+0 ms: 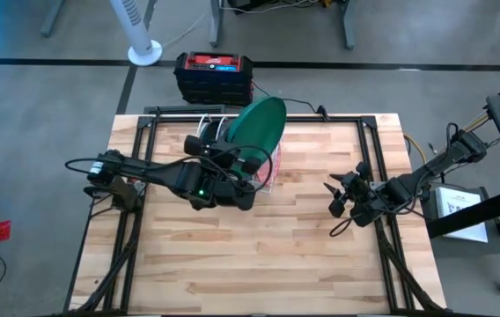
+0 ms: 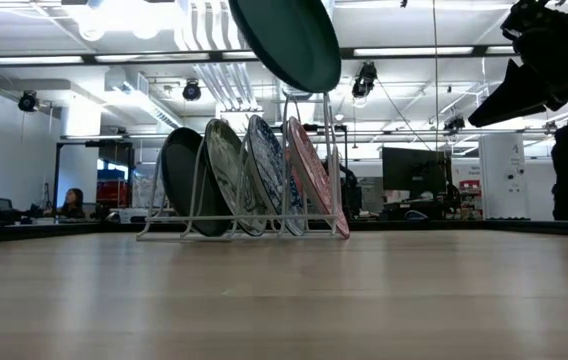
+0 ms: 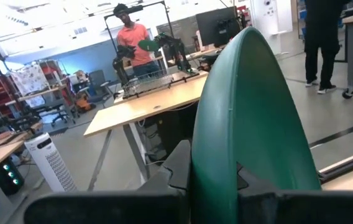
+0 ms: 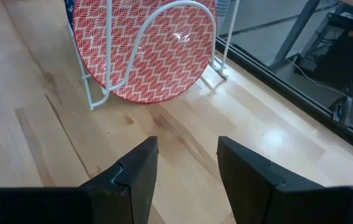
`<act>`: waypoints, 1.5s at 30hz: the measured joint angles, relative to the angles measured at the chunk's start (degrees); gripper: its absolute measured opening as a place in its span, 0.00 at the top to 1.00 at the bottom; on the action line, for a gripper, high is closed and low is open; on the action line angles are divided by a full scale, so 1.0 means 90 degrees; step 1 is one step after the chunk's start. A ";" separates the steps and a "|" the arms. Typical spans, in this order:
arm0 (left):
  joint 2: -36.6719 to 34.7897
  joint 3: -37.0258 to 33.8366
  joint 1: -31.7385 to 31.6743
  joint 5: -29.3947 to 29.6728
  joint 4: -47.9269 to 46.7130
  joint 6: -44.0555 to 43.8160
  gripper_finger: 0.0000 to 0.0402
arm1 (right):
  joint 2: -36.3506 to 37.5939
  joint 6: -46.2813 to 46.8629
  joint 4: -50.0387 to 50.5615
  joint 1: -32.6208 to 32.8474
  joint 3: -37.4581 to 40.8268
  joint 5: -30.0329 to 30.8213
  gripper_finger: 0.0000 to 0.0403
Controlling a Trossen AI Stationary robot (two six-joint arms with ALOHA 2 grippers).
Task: Sort dishes
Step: Put the green plate into the white dish rack
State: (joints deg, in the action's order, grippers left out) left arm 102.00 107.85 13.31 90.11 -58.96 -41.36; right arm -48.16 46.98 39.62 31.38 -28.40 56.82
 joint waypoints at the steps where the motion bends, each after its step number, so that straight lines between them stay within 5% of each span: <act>1: 0.0017 0.0000 -0.0023 0.0002 0.0008 -0.0007 0.97 | 0.0000 0.0000 0.0000 0.0000 0.0000 0.0000 0.60; 20: 0.0019 0.0685 -0.0255 -0.0010 0.0052 0.0887 0.97 | 0.0000 0.0002 -0.0007 -0.0002 0.0007 -0.0034 0.60; 45: 0.0021 0.0197 -0.0429 -0.0028 0.0629 0.0847 0.97 | 0.0000 0.0000 -0.0121 0.0000 0.0056 -0.0032 0.61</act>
State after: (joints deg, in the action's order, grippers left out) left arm 102.19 109.63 9.46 89.86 -53.30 -33.74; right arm -48.16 46.98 38.52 31.38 -27.90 56.53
